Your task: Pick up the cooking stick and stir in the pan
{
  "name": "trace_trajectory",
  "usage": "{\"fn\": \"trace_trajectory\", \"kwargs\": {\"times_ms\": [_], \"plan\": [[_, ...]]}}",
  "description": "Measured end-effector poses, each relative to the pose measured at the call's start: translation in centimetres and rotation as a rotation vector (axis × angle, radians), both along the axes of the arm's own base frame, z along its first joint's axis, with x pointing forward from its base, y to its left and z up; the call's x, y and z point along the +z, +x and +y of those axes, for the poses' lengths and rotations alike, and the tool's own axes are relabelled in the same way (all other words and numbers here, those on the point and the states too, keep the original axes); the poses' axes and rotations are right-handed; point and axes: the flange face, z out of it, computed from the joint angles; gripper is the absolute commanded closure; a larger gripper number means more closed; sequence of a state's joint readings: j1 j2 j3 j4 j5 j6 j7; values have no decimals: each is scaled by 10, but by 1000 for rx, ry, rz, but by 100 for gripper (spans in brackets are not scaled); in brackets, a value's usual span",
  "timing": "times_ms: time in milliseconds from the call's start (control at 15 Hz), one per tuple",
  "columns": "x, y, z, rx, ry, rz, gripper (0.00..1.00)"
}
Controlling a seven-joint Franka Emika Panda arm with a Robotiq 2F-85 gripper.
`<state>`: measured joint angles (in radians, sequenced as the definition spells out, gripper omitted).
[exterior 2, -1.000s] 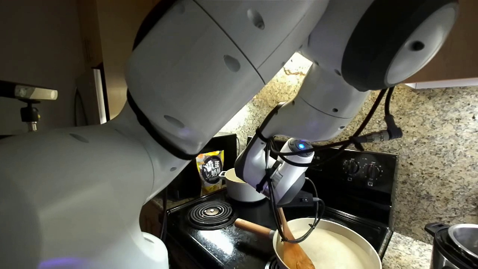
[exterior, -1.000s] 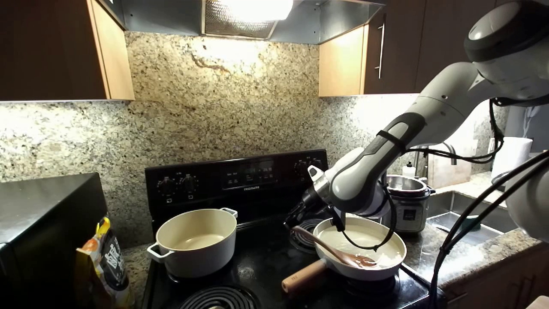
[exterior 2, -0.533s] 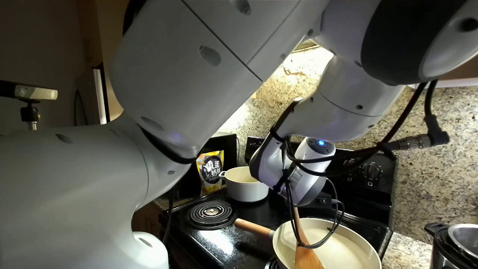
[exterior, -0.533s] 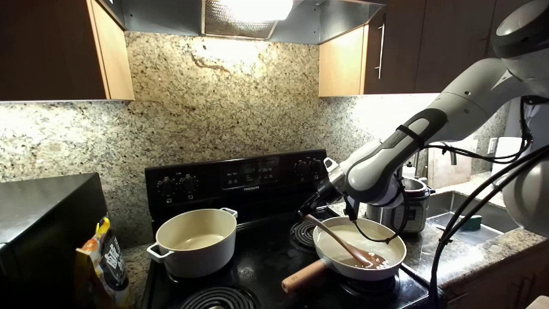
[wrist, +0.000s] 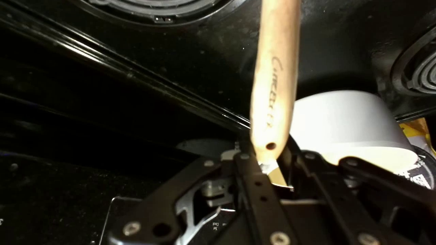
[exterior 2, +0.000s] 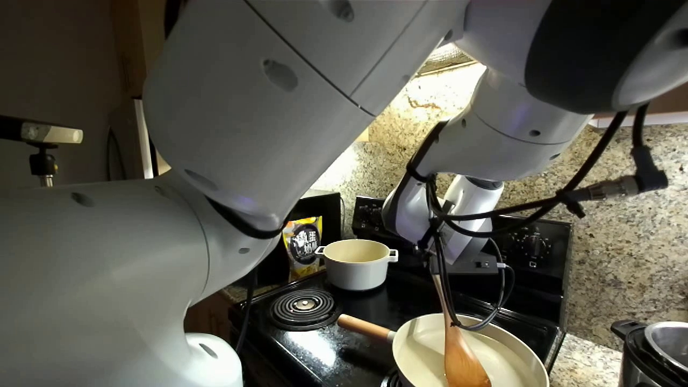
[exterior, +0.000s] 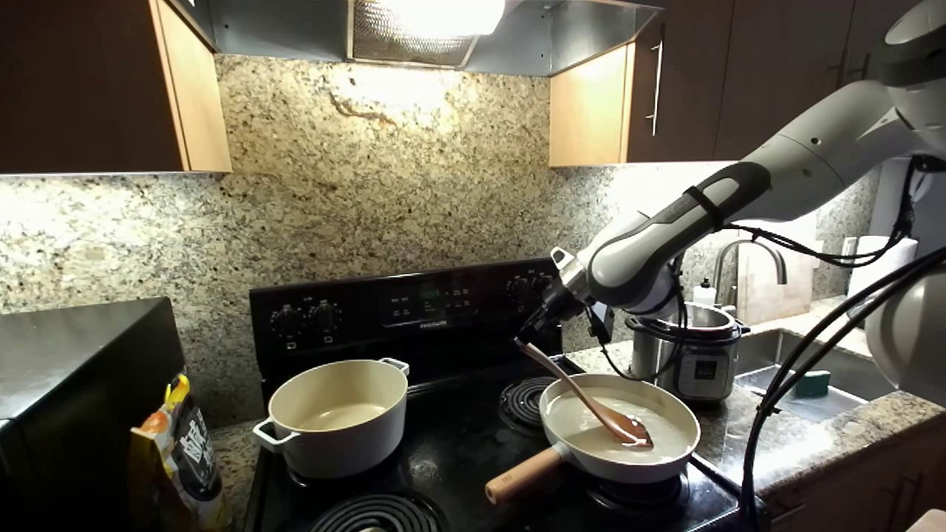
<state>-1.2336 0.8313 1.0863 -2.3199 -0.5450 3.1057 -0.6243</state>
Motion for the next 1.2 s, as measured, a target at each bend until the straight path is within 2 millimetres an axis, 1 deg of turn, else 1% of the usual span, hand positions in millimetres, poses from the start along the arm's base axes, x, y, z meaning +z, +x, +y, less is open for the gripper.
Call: {"fn": "trace_trajectory", "kwargs": {"times_ms": [133, 267, 400, 533, 800, 933, 1067, 1200], "plan": [[11, 8, 6, 30, -15, -6, 90], [19, 14, 15, 69, -32, -18, 90], [23, 20, 28, 111, -51, -24, 90], [24, 25, 46, 159, -70, -25, 90], [14, 30, 85, 240, -95, 3, 90], [6, 30, 97, 260, -98, 20, 90], [-4, 28, 102, 253, -89, 50, 90], [-13, 25, 99, 234, -79, 79, 90]]}}
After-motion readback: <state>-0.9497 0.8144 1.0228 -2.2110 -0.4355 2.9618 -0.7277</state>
